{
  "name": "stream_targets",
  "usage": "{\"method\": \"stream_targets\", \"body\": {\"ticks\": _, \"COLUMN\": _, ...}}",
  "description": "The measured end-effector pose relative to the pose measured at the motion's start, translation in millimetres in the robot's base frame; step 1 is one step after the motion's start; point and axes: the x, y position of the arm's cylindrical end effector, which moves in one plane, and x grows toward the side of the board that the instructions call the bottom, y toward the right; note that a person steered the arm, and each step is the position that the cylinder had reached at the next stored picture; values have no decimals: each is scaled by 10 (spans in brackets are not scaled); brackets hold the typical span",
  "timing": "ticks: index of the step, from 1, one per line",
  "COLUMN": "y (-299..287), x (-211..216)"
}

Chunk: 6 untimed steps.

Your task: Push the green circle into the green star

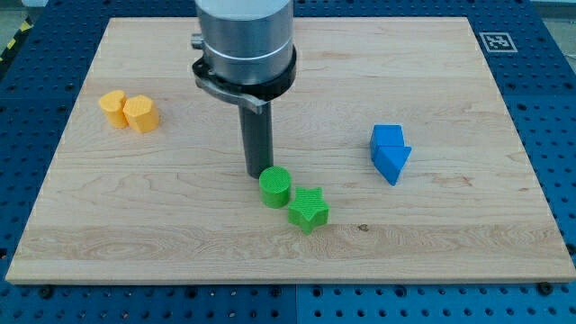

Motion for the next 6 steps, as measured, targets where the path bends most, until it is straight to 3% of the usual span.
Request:
{"method": "stream_targets", "body": {"ticks": 2, "y": -62, "x": 213}}
{"method": "stream_targets", "body": {"ticks": 4, "y": -109, "x": 37}}
{"method": "stream_targets", "body": {"ticks": 6, "y": 10, "x": 327}}
